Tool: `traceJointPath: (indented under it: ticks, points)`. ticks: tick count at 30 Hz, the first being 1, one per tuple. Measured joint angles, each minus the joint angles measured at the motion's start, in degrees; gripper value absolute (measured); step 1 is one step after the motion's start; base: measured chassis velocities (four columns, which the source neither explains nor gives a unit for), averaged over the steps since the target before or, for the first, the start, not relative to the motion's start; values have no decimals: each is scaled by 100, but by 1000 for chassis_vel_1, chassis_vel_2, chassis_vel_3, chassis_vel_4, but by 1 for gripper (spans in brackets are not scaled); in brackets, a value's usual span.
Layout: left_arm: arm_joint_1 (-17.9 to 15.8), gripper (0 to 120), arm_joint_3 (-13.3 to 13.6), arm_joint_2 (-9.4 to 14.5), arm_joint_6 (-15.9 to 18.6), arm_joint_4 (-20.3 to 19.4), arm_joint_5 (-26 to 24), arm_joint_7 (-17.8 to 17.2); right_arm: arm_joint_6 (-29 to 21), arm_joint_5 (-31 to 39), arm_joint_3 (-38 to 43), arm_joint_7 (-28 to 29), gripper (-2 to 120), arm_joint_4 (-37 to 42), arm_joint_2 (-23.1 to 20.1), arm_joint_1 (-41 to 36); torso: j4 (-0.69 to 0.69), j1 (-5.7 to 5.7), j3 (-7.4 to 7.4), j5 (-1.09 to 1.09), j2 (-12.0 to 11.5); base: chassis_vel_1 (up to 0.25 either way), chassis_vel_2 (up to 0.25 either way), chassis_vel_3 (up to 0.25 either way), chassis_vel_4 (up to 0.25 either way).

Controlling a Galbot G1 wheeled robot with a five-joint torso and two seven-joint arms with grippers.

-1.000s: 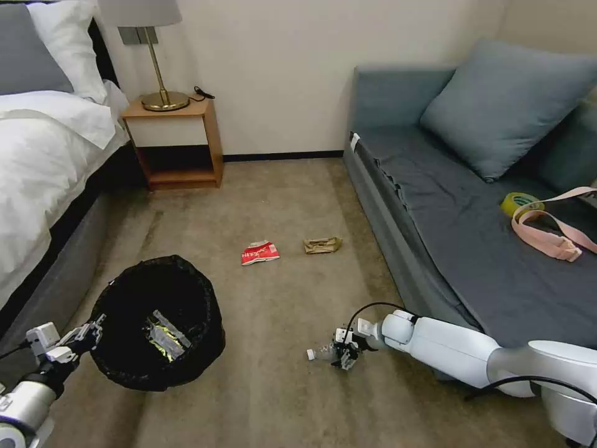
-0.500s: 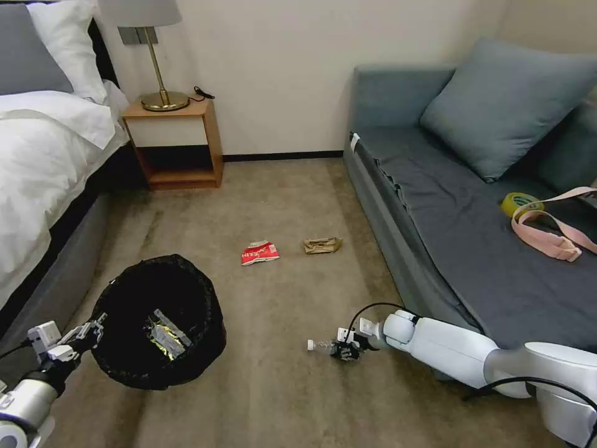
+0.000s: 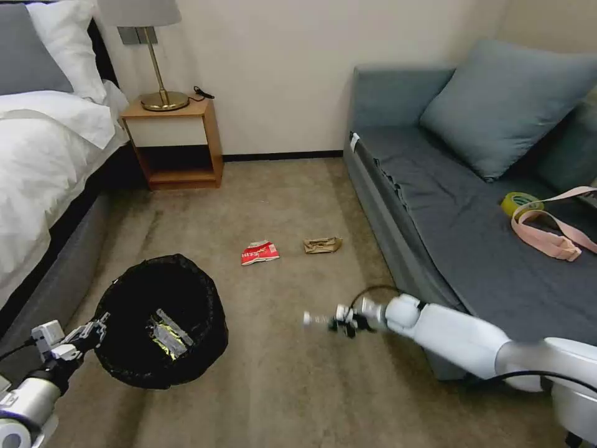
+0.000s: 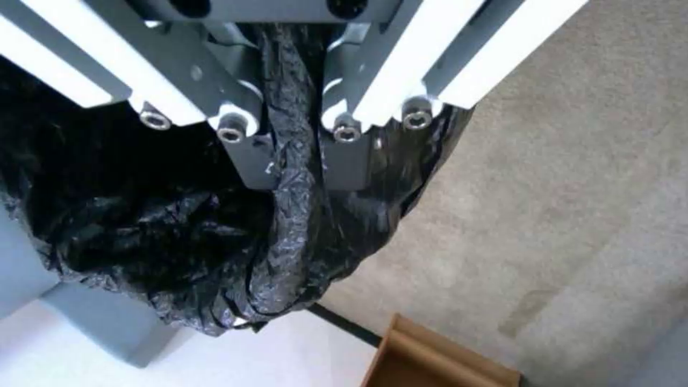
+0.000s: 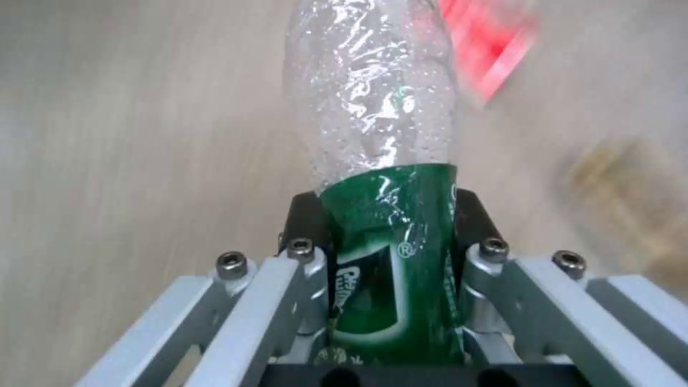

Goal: Pick up the trash bin, then pick up the garbage on the floor and place it into the trash bin.

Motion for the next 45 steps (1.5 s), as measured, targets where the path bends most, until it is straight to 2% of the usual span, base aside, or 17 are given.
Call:
traceJointPath:
  ticks: [3, 5, 8, 14, 18, 21, 27, 36, 37, 39, 41, 43, 45]
  points:
    - [-72, 4, 89, 0, 17, 18, 3, -38, -230, 670, 424, 363, 21, 906, 23, 372, 1, 0, 0, -2, 0, 0, 0, 0, 0]
    - [-83, 4, 101, 0, 18, 22, 4, -44, -264, 810, 478, 425, 21, 1068, 37, 436, 2, 0, 0, -2, 0, 0, 0, 0, 0]
    - [-141, 4, 172, 4, 32, 51, 12, -69, -378, 1525, 660, 721, 21, 1808, 193, 715, 3, 0, 0, -3, 0, 0, 0, 0, 0]
    - [-191, 4, 230, 18, 39, 74, 10, -82, -380, 2121, 681, 992, 21, 2227, 426, 913, 1, -1, -1, -2, 0, 0, 0, 0, 0]
    - [-218, 4, 272, 42, 52, 95, -25, -99, -289, 2561, 579, 1237, 21, 2598, 764, 970, 2, 0, 0, -2, 0, 0, 0, 0, 0]
    - [-234, 4, 253, 129, 58, 181, -115, -101, -43, 2931, 175, 1676, 21, 3239, 1380, 869, 3, -1, 0, -3, 0, 0, 0, 0, 0]
    - [-234, 4, 215, 204, 58, 252, -219, -73, 31, 2795, -473, 1832, 21, 3215, 1823, 678, 2, -1, 0, -2, 0, 0, 0, 0, 0]
    - [-205, 4, 183, 176, 47, 234, -218, -52, 27, 2224, -1049, 1801, 22, 2803, 1788, 406, 0, -1, 0, -1, 0, 0, 0, 0, 0]
    - [-198, 4, 173, 170, 44, 226, -218, -50, 27, 2167, -1079, 1795, 26, 2751, 1772, 385, 1, 0, 0, 0, 0, 0, 0, 0, 0]
    - [-195, 4, 171, 166, 44, 219, -218, -49, 28, 2137, -1092, 1793, 28, 2720, 1763, 374, 1, 0, 0, 0, 0, 0, 0, 0, 0]
    - [-180, 4, 165, 144, 42, 166, -218, -47, 29, 2068, -1128, 1789, 39, 2647, 1718, 352, 1, 0, 0, 0, 0, 0, 0, 0, 0]
    - [-176, 4, 163, 139, 41, 153, -218, -47, 29, 2052, -1135, 1788, 43, 2635, 1705, 352, 1, 0, 0, 0, 0, 0, 0, 0, 0]
    - [-158, 4, 144, 119, 37, 113, -218, -45, 3, 1998, -1152, 1790, 53, 2608, 1660, 350, 0, 0, 0, 0, 0, 0, 0, 0, 0]
